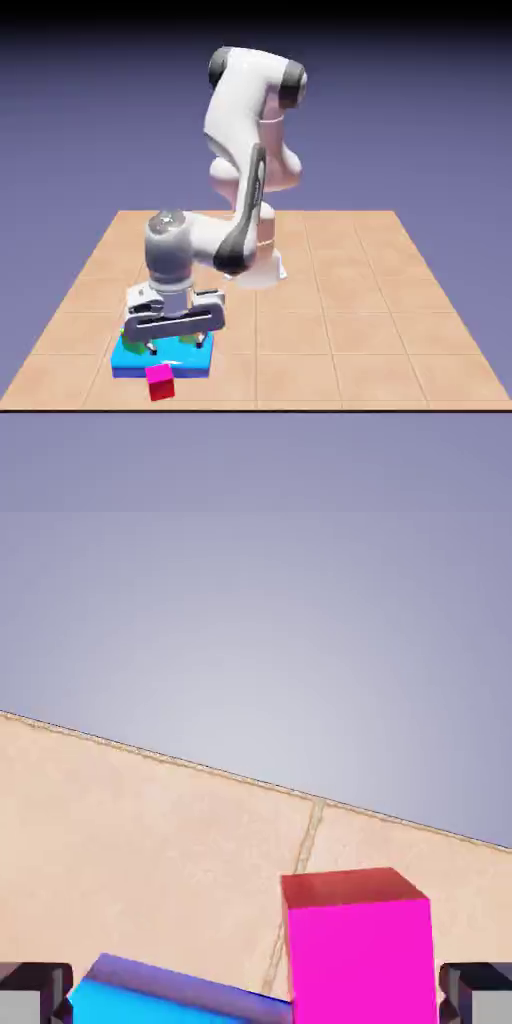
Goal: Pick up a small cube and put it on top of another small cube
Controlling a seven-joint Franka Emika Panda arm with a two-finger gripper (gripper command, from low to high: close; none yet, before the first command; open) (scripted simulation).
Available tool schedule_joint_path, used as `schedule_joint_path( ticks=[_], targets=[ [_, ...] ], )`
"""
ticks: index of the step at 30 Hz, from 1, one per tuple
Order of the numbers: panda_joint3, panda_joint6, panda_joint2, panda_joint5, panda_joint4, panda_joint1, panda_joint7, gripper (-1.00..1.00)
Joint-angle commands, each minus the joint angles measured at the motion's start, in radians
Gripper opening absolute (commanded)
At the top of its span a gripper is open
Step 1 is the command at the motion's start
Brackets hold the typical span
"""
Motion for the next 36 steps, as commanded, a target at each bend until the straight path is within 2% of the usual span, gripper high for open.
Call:
schedule_joint_path(
  ticks=[1, 4, 8, 9, 14, 36],
  targets=[
    [-0.022, -0.021, 0.036, 0.011, 0.022, 0.01, -0.028, 0.0],
    [-0.056, -0.053, 0.09, 0.027, 0.056, 0.026, -0.07, 0.0],
    [0.053, 0.072, 0.228, 0.127, 0.066, -0.064, -0.132, 0.0],
    [0.053, 0.072, 0.228, 0.127, 0.066, -0.064, -0.132, -1.0],
    [-0.052, -0.054, 0.083, 0.023, 0.051, 0.021, -0.062, -1.0],
    [0.333, -0.202, -0.714, -0.378, -0.498, -0.487, 0.824, -1.0]
  ],
)
